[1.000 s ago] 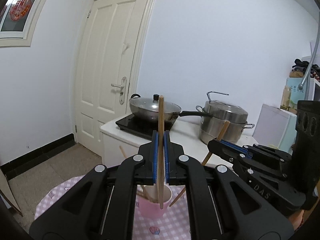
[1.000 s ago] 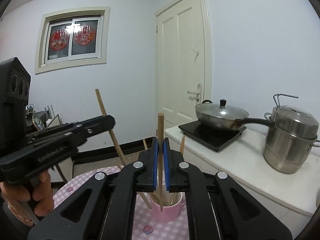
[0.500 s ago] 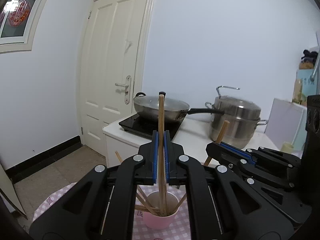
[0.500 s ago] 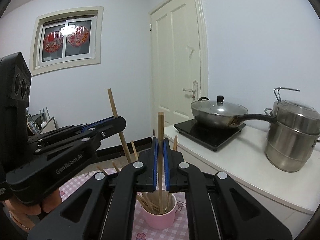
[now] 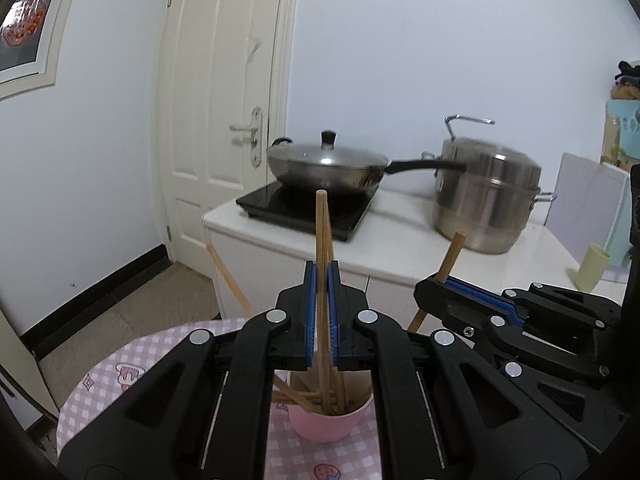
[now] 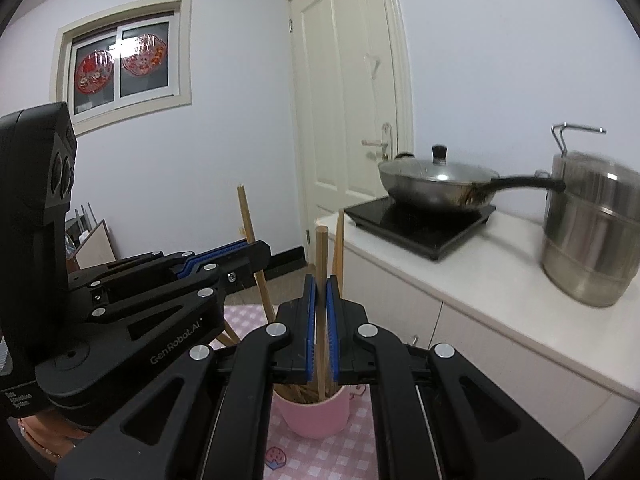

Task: Organize utensils
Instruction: 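Lower both chopsticks into the pink cup and open both tools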

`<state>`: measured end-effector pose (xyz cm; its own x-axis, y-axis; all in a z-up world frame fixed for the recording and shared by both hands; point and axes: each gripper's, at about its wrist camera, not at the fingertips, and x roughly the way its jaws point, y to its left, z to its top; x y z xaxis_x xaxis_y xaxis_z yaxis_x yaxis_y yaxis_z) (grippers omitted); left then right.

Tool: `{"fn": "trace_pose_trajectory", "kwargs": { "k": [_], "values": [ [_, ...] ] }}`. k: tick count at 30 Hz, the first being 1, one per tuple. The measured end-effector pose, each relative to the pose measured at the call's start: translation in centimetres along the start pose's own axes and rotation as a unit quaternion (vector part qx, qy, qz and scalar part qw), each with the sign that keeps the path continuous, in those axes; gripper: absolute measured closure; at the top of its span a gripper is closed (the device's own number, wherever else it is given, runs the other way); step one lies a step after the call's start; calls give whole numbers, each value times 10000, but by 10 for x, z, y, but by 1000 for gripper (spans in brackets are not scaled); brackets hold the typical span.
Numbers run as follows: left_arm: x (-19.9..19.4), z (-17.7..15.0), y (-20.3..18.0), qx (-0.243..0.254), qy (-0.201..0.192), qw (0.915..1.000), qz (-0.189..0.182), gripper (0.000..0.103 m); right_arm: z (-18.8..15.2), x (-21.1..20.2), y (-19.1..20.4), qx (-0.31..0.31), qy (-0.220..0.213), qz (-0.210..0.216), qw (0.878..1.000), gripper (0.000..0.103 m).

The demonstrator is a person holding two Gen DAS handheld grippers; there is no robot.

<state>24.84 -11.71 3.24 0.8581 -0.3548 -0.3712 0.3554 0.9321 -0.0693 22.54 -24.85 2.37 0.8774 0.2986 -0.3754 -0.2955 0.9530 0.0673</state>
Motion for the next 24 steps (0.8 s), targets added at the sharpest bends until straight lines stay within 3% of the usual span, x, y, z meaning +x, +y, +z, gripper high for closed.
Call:
{"fn": "trace_pose_trajectory", "kwargs": {
  "k": [8,24],
  "values": [
    [10,-12,5,10,209,9998,36,97,-13,11,-8,155,190,-51,9997,99],
    [-2,-5,12,-7,178,9998,-71,96,-14,7,-10,299,236,-13,9993,98]
  ]
}}
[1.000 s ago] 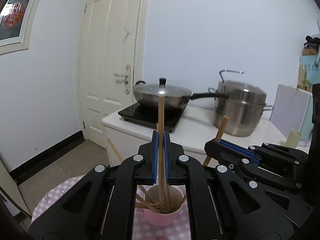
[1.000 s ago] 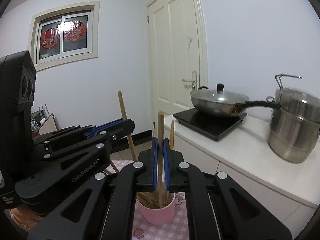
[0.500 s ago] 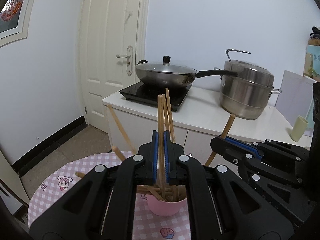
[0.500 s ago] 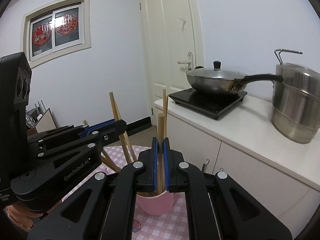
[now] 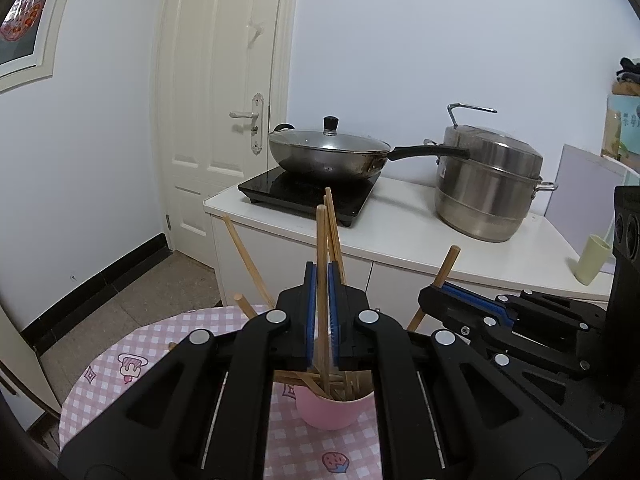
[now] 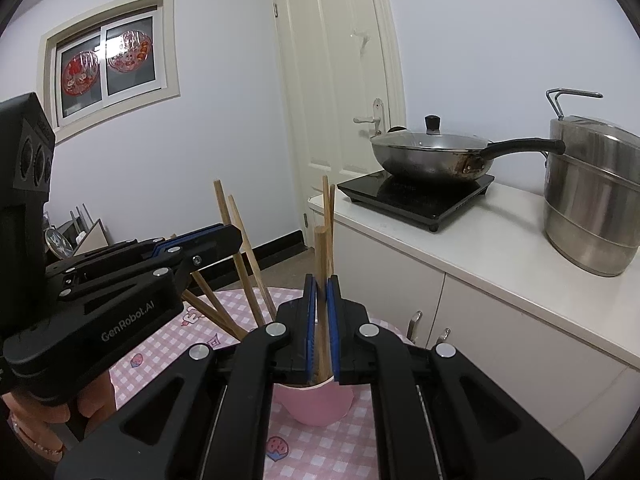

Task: Organize utensils
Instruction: 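Lower both chopsticks into the pink cup and open both tools, then lower both open tools back to the loose chopsticks on the table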

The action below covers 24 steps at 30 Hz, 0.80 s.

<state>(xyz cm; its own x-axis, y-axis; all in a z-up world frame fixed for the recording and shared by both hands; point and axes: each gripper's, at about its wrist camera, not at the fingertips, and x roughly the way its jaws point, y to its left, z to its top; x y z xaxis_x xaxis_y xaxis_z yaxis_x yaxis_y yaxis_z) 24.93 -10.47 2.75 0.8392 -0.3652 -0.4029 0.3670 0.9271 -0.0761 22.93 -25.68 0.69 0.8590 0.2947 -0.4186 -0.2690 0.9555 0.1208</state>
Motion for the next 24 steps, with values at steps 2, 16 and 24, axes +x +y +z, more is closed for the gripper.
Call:
{"fn": "trace_pose_trajectory", "kwargs": {
  "k": [2,16,24],
  "values": [
    [-3,1,0,16,-3,10000,11,96,1,-3,1,6,-20,17,10000,98],
    [-53,3,17,19,-376,9992,122,52,-1,-39,12,-19,-216,64,9997,82],
    [-83,-15,41,73,-390,9986,338,48,-14,-50,15,52,-205,104,9997,75]
  ]
}}
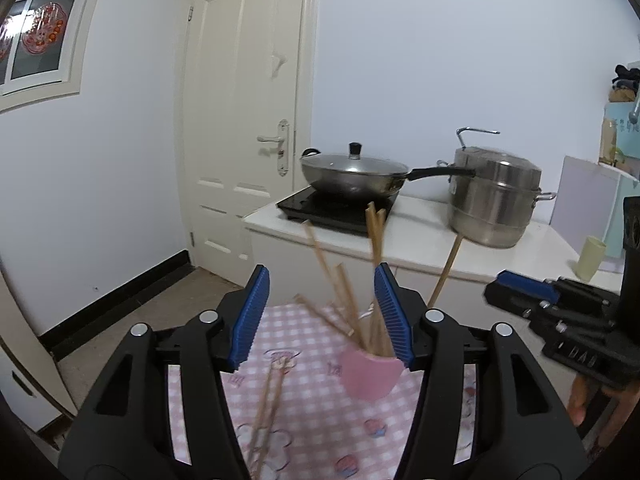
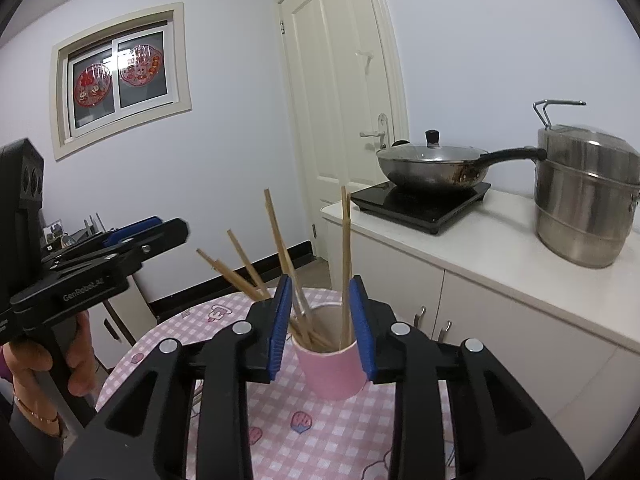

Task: Organize utensils
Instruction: 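Lower both open tools back to the loose chopsticks on the table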

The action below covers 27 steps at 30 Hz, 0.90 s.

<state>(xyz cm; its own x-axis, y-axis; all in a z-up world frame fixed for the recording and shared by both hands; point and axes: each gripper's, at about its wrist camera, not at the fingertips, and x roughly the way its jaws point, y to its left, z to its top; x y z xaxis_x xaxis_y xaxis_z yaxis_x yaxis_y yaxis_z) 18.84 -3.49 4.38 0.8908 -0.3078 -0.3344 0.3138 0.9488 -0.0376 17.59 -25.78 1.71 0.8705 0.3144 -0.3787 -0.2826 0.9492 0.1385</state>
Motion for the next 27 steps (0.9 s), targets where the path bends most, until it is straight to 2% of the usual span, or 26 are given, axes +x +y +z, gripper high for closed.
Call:
{"fn": "trace_pose_trajectory", "kwargs": {
  "k": [8,14,23,27],
  "values": [
    [-14,-34,46,-61,225,9990,370,43,-31,4,10,101,237,131,9996,67],
    [-3,-70,76,-121,732,9956,577,42,-56,15,29,89,489,280,9984,66],
    [17,-115,104,-474,1217,9897,595,36,-83,43,50,57,813,364,9960,66],
    [33,-130,103,-403,1541,9860,503,36,-95,58,58,-58,971,310,9948,66]
  ]
}}
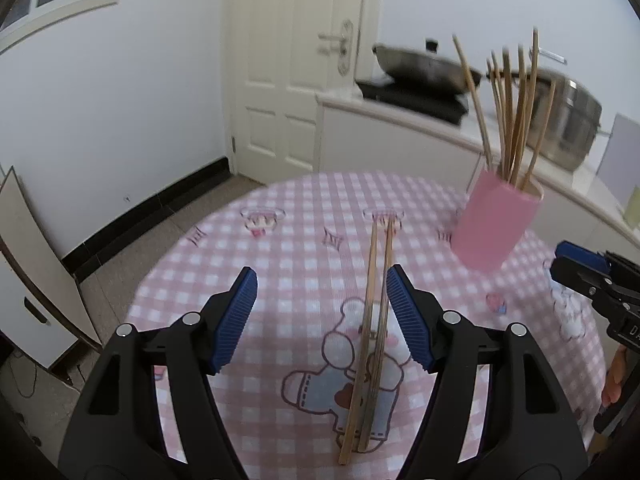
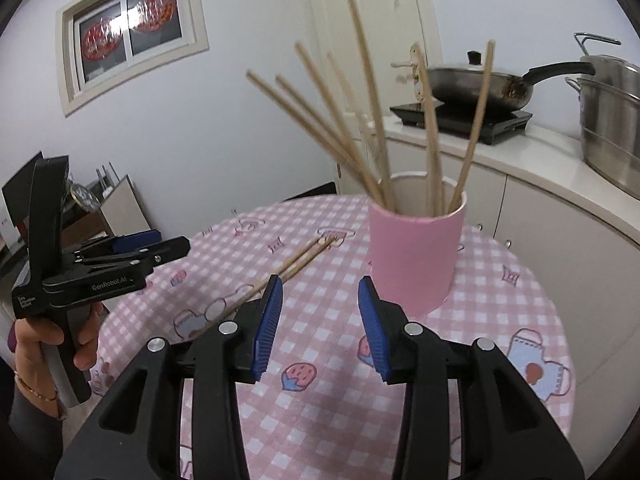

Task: Organize utensils
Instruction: 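Lower both open tools back to the loose chopsticks on the table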

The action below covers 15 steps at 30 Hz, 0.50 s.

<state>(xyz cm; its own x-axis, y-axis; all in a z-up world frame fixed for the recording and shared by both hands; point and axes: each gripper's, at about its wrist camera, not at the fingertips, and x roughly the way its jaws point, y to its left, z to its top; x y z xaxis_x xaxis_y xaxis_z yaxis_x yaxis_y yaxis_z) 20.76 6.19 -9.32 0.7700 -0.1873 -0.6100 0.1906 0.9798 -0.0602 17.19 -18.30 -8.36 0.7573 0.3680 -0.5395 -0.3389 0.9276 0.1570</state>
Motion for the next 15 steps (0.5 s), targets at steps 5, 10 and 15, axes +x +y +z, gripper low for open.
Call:
{"fn": "trace_pose_trajectory", "kwargs": {
  "k": [5,10,15],
  "values": [
    [30,-5,-6,69,411,9991,-124,36,-7,22,2,79,210,63,9997,64],
    [56,-6,-12,171,688,9974,-161,36,-8,34,2,98,323,11,9994,60],
    [77,-6,-19,328,929,9951,-68,36,-10,48,-1,150,445,-97,9988,60]
  ]
}}
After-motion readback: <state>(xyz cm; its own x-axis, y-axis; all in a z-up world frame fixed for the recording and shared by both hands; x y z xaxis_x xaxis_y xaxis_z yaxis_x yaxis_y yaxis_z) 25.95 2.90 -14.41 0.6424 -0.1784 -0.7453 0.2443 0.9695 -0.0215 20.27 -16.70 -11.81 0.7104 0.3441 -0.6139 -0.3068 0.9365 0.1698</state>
